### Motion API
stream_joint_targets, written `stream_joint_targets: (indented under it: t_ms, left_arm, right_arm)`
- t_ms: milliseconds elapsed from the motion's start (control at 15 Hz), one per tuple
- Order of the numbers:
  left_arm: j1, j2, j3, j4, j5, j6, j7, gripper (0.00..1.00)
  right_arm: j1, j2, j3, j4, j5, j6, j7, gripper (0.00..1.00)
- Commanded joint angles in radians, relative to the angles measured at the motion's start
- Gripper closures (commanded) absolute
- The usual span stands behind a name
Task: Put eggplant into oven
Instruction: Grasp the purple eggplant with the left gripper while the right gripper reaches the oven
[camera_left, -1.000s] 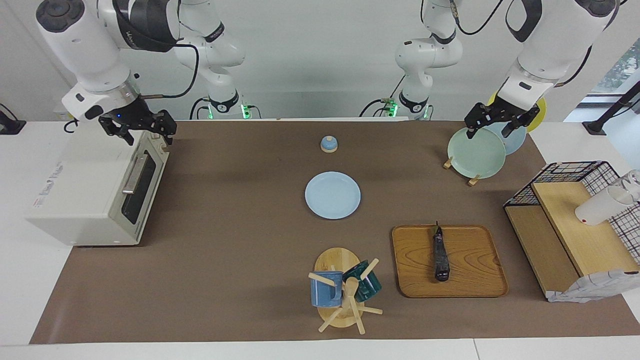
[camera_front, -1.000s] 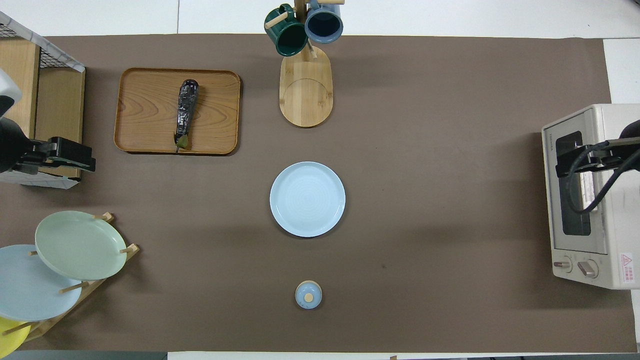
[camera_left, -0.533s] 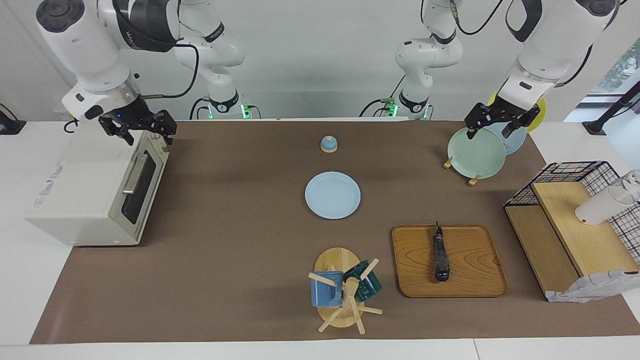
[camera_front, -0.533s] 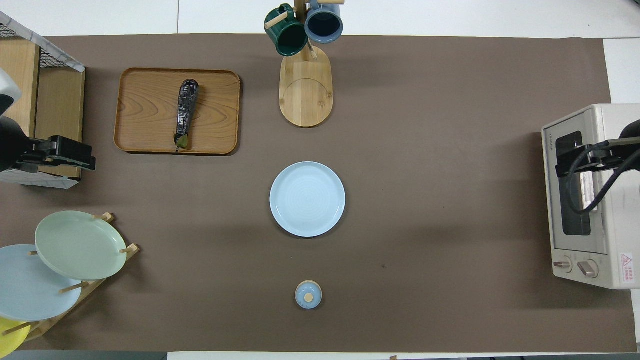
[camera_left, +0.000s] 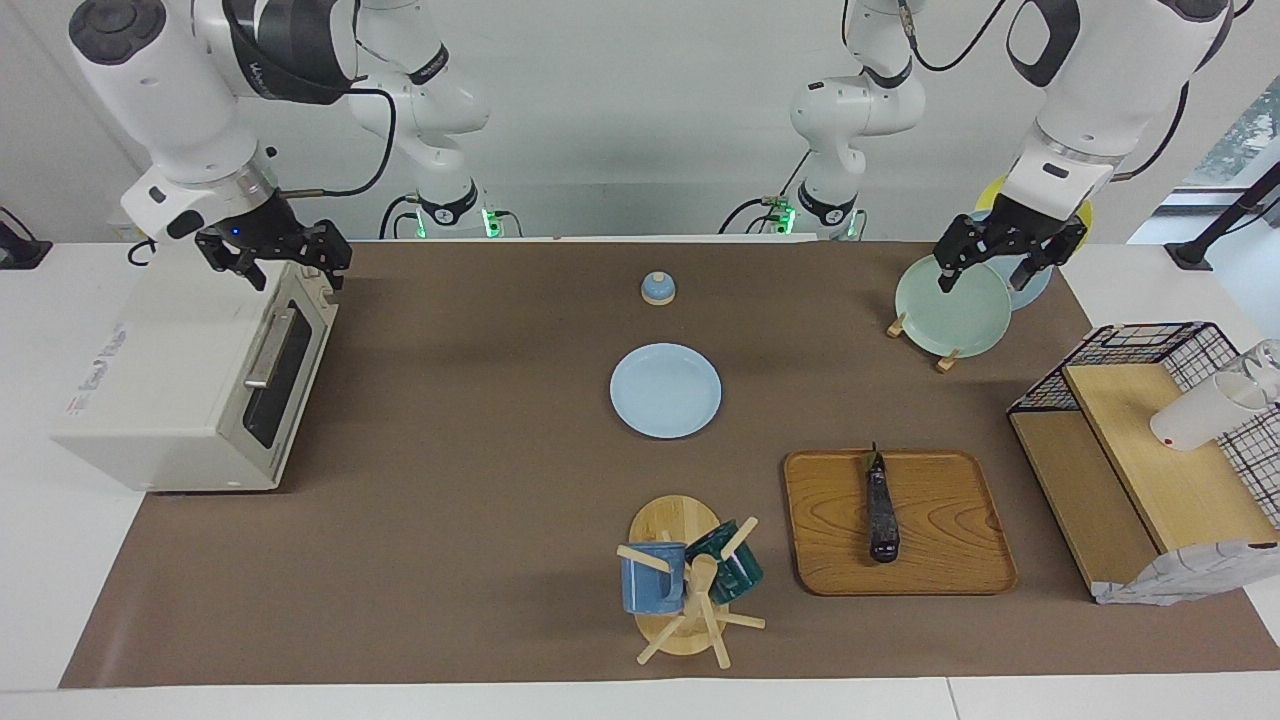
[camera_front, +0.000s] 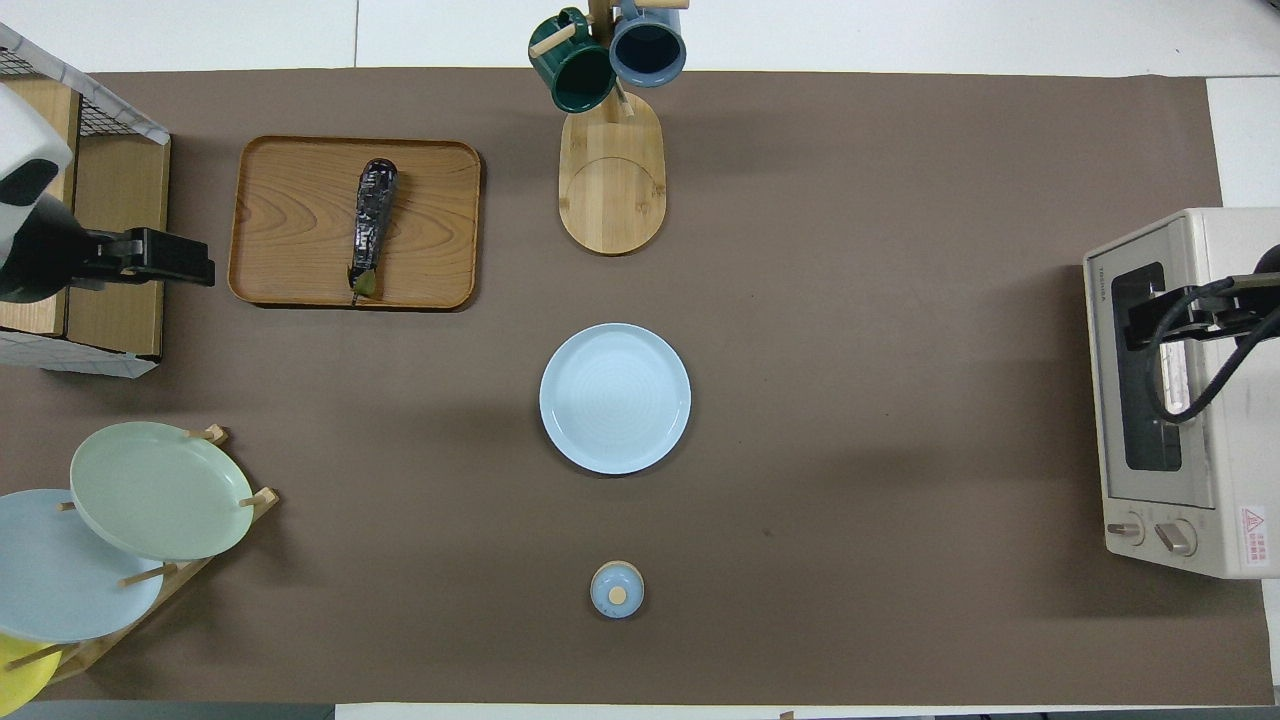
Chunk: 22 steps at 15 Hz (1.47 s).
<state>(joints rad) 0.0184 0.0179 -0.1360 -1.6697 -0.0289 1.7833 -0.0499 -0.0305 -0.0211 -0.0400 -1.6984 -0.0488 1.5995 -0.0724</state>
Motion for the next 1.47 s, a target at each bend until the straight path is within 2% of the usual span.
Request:
stream_joint_targets:
  t_ms: [0, 67, 200, 333, 533, 800, 867, 1400]
  left_arm:
    - [-0.006, 0.133, -0.004, 0.051, -0.054, 0.082, 0.022, 0.0]
    - [-0.021, 0.189, -0.004, 0.088, -0.063, 0.1, 0.022, 0.0]
    - [-0.032, 0.299, -0.004, 0.126, -0.057, 0.125, 0.024, 0.0]
    - [-0.043, 0.361, -0.004, 0.128, -0.052, 0.207, 0.024, 0.0]
    - [-0.087, 0.457, -0.001, 0.128, -0.037, 0.263, 0.027, 0.0]
    - [-0.089, 0.536, -0.001, 0.125, -0.008, 0.364, 0.054, 0.0]
    - [-0.086, 0.542, -0.002, 0.122, 0.0, 0.407, 0.065, 0.0]
    - [-0.081, 0.547, -0.001, 0.082, 0.049, 0.482, 0.116, 0.0]
  right_arm:
    - [-0.025, -0.04, 0.002, -0.099, 0.006, 0.097, -0.041, 1.0]
    - [-0.028, -0.057, 0.002, -0.15, 0.006, 0.164, -0.044, 1.0]
    - [-0.048, -0.053, -0.001, -0.191, -0.003, 0.223, -0.038, 1.0]
    - [-0.08, -0.031, -0.001, -0.19, -0.014, 0.235, -0.038, 1.0]
    - [-0.086, -0.03, -0.001, -0.219, -0.014, 0.255, -0.035, 1.0]
    - [-0.103, -0.022, -0.003, -0.262, -0.022, 0.324, -0.033, 1.0]
    - [-0.106, -0.019, -0.001, -0.268, -0.022, 0.345, -0.033, 1.0]
    - [-0.106, -0.003, -0.001, -0.268, -0.049, 0.349, -0.043, 1.0]
